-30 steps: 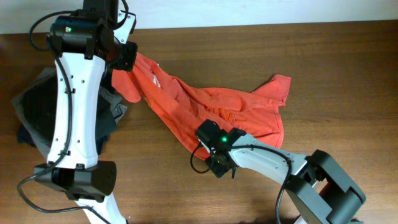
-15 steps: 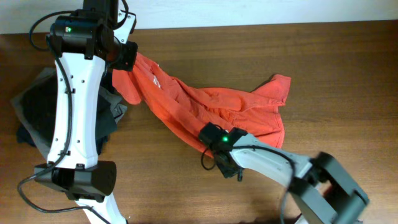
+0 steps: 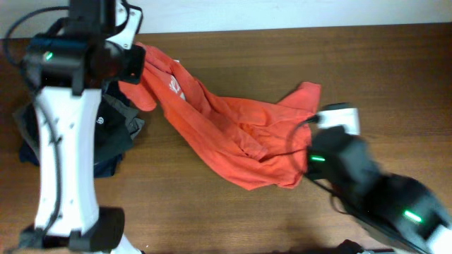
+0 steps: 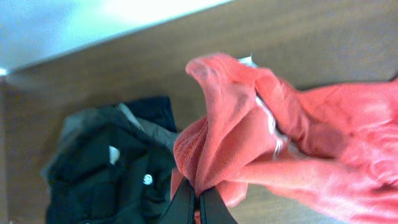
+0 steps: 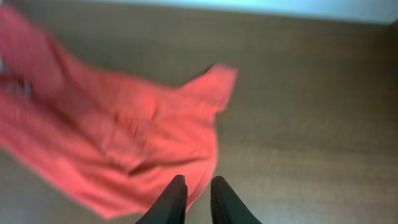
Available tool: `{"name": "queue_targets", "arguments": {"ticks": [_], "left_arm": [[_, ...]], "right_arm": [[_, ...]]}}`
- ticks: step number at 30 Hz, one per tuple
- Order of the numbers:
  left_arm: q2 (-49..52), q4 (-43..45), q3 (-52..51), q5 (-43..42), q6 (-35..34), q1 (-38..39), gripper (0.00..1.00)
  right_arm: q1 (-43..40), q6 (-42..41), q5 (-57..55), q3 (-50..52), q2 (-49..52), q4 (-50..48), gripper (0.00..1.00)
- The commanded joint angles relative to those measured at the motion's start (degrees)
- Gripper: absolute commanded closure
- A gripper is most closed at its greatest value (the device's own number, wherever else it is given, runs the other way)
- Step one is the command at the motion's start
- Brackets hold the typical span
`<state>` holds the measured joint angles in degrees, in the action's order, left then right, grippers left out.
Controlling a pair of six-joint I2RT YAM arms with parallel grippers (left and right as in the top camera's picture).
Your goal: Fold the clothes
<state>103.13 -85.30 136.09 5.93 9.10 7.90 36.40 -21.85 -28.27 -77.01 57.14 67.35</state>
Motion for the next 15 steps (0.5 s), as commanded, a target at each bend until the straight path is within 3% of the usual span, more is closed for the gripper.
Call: {"name": "queue_targets", "arguments": {"ticks": [1, 8, 15], "left_arm": [[-3.8, 1.1, 1.1, -0.8, -0.9, -0.2, 1.0], [-3.1, 1.0, 0.9, -2.7, -0.9, -0.2, 0.99], [-3.0, 1.4, 0.9, -2.7, -0.9, -0.2, 0.99]], "right_arm": [[-3.4, 5.2, 6.9, -1.4, -0.8, 0.7, 0.76], [-2.2, 9.9, 25.0, 7.0, 12.7, -0.8, 0.66], [5.5, 18.8, 29.6, 10.7, 35.1, -10.7, 0.59]]}}
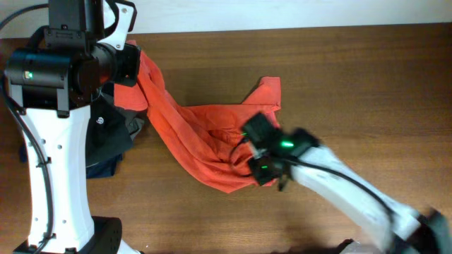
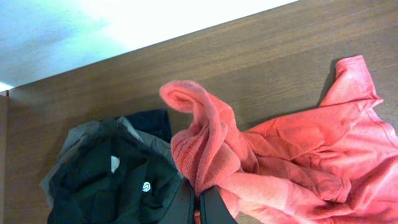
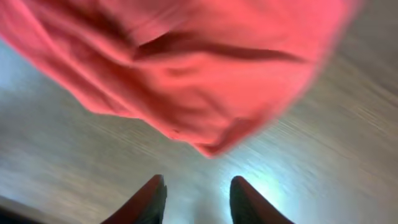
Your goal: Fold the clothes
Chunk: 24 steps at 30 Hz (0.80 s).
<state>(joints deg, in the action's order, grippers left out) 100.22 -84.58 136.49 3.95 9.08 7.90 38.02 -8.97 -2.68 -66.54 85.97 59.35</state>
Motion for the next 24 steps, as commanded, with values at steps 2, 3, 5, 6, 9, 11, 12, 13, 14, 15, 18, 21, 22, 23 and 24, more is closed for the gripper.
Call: {"name": "queue_targets", "arguments": {"ticks": [2, 3, 5, 6, 9, 11, 12, 13, 14, 15, 18, 21, 22, 23, 24], "left_arm": [[0.0, 1.2, 0.5, -0.1, -0.9, -0.2, 1.0], [0.0, 1.2, 0.5, 0.4, -0.9, -0.2, 1.0], [0.0, 1.2, 0.5, 0.4, -0.9, -0.2, 0.99], [0.0, 1.1, 0.5, 0.4, -0.9, -0.2, 0.99], [0.0, 1.2, 0.5, 0.4, -0.9, -0.2, 0.99], [0.0, 1.2, 0.5, 0.4, -0.9, -0.2, 1.0], [0.0, 1.2, 0.5, 0.4, -0.9, -0.2, 0.99], [0.0, 1.2, 0.5, 0.4, -0.9, -0.2, 1.0], [0.0, 1.2, 0.5, 0.4, -0.9, -0.2, 1.0], [0.0, 1.3, 0.5, 0.4, -0.9, -0.2, 0.99], [0.0, 1.6, 0.5, 0.4, -0.9, -0.2, 0.99], [0.0, 1.6, 0.5, 0.4, -0.9, -0.2, 0.99], [0.0, 1.6, 0.5, 0.4, -0.9, -0.2, 1.0], [0.0, 1.6, 0.5, 0.4, -0.9, -0.2, 1.0], [0.0, 1.6, 0.5, 0.4, -0.9, -0.2, 0.99]], "right_arm": [[6.4, 7.9, 4.3, 0.2, 10.3, -4.6, 0.56], [8.0, 8.8, 4.4, 0.2, 12.5, -5.5, 0.55], [10.1, 9.2, 4.4, 0.2, 15.1, -6.7, 0.54], [11.1, 9.2, 4.4, 0.2, 16.2, -7.4, 0.52], [12.8, 9.6, 4.4, 0.2, 18.3, -10.0, 0.42], [13.1, 9.7, 4.4, 0.2, 19.3, -11.3, 0.34], [13.1, 9.7, 4.4, 0.2, 19.5, -11.7, 0.31], [13.1, 10.3, 4.4, 0.2, 19.7, -11.8, 0.3], [13.1, 11.5, 4.4, 0.2, 19.9, -12.0, 0.3], [13.1, 12.5, 4.4, 0.2, 20.0, -12.1, 0.29], [13.1, 13.3, 3.2, 0.2, 21.4, -13.0, 0.26], [13.1, 13.3, 2.4, 0.2, 23.9, -14.5, 0.27], [13.1, 13.3, 1.7, 0.2, 24.6, -14.7, 0.28], [13.1, 13.2, 0.5, 0.2, 25.5, -14.9, 0.31], [13.1, 13.2, 0.0, 0.2, 26.1, -14.9, 0.36]]}}
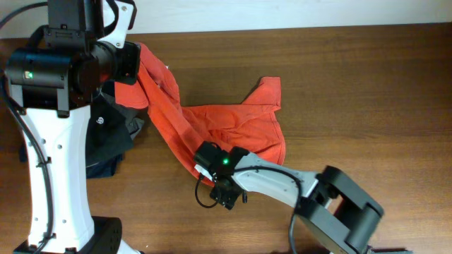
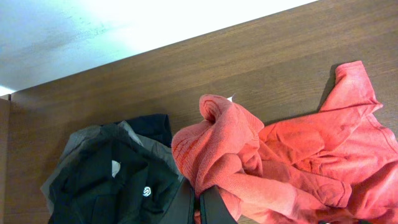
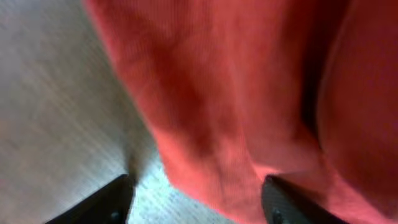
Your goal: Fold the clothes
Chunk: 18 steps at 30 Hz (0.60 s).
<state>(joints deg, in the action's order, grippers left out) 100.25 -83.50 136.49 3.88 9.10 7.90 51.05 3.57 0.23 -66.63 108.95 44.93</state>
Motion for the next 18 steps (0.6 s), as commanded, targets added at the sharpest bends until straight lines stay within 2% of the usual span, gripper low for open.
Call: {"name": "queue_targets", "arguments": {"ticks": [1, 3, 5, 9, 14, 18], "left_arm": [[0.0, 0.6, 0.5, 0.4, -0.9, -0.2, 0.99], [0.0, 0.6, 0.5, 0.4, -0.9, -0.2, 0.99], [0.0, 0.5, 0.5, 0.4, -0.9, -0.2, 0.99], [0.0, 0.5, 0.5, 0.4, -0.9, -0.2, 0.99], [0.0, 0.1, 0.5, 0.4, -0.9, -0.2, 0.99], [0.0, 0.0, 0.5, 0.4, -0.9, -0.2, 0.99]], "right_arm": [[0.0, 0.4, -3.5, 0.3, 3.7, -0.5, 0.42], [-0.1, -0.4, -4.1, 0.3, 3.8, -0.4, 0.56], [-0.2, -5.7, -9.6, 0.0, 3.1, -0.4, 0.7], [-0.2, -11.5, -17.1, -2.1, -0.5, 3.5, 0.83], [-0.5, -14.3, -25.6, -6.0, -9.4, 14.6, 0.85], [-3.8, -19.9, -31.5, -8.2, -20.0, 22.9, 0.85]]}}
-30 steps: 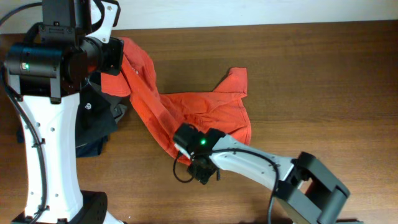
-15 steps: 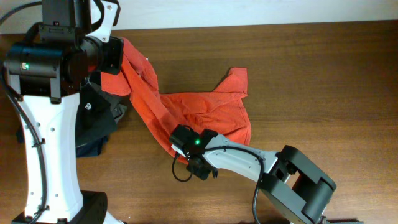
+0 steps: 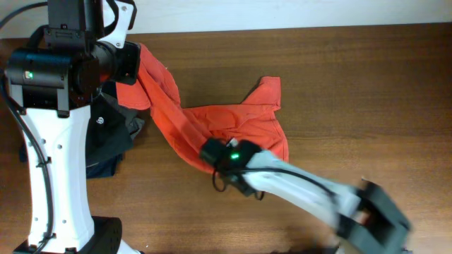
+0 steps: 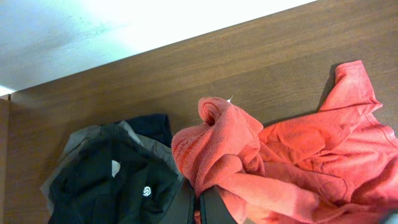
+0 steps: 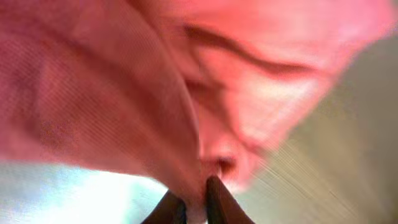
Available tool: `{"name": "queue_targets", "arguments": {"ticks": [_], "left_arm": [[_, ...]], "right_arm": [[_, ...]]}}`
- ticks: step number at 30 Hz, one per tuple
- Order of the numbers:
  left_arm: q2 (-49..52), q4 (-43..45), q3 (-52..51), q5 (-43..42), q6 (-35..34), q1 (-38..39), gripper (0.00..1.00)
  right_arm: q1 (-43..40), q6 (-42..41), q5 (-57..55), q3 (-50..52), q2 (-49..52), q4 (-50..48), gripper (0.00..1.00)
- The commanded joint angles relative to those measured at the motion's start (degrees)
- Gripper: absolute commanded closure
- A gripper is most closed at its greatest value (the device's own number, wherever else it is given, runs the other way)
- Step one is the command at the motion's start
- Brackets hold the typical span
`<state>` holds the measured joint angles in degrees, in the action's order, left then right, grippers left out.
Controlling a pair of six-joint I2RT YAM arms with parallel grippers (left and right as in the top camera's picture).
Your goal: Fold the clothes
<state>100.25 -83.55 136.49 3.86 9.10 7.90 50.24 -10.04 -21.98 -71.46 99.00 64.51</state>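
An orange-red shirt (image 3: 233,123) lies crumpled on the brown table, stretched from the far left towards the middle. My left gripper (image 4: 198,202) is shut on one bunched end of the shirt (image 4: 217,143), holding it up at the far left (image 3: 134,63). My right gripper (image 3: 214,156) is at the shirt's near lower edge. In the right wrist view the right gripper (image 5: 198,198) is shut on a fold of the orange cloth (image 5: 124,81), which fills most of that frame.
A pile of dark clothes (image 3: 109,130) lies at the left under the left arm, and shows black and grey with a small white logo in the left wrist view (image 4: 106,180). Bare wooden table (image 3: 367,85) stretches to the right. A pale wall borders the far edge.
My right gripper, then wide open against the shirt's lower edge, is now shut on that edge. The left gripper and its end of the shirt have not moved.
My left gripper held one end of the shirt over the dark pile throughout. The right gripper first stood at the shirt's right side, then open at its lower middle with the shirt drawn leftward, then wide open at the lower edge, and now grips it.
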Motion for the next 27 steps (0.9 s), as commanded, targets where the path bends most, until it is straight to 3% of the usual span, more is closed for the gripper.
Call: {"name": "queue_targets", "arguments": {"ticks": [1, 10, 14, 17, 20, 23, 27], "left_arm": [[0.0, 0.1, 0.5, 0.4, -0.9, -0.2, 0.99], [-0.9, -0.1, 0.5, -3.3, -0.9, -0.1, 1.0], [-1.7, 0.4, 0.5, -3.5, -0.9, 0.0, 0.99], [-1.7, 0.4, 0.5, -3.5, -0.9, 0.0, 0.99], [-1.7, 0.6, 0.5, -3.5, -0.9, 0.0, 1.0], [-1.7, 0.5, 0.5, -3.5, -0.9, 0.0, 0.99], [-1.7, 0.6, 0.5, -3.5, -0.9, 0.0, 0.99]], "right_arm": [[-4.2, -7.4, -10.0, -3.7, -12.5, 4.5, 0.85], [-21.5, -8.0, -9.9, -7.5, -35.0, 6.8, 0.84], [-25.7, -2.6, -2.0, -8.1, -38.7, 5.6, 0.8], [-27.1, -0.5, 8.7, -7.5, -36.6, 6.0, 0.73], [-27.1, -1.3, 16.1, -6.0, -29.9, 4.8, 0.59], [-27.1, -2.6, 21.9, -4.9, -21.2, 0.6, 0.55], [-28.4, -4.0, 21.8, -4.8, -8.2, -4.6, 0.51]]}}
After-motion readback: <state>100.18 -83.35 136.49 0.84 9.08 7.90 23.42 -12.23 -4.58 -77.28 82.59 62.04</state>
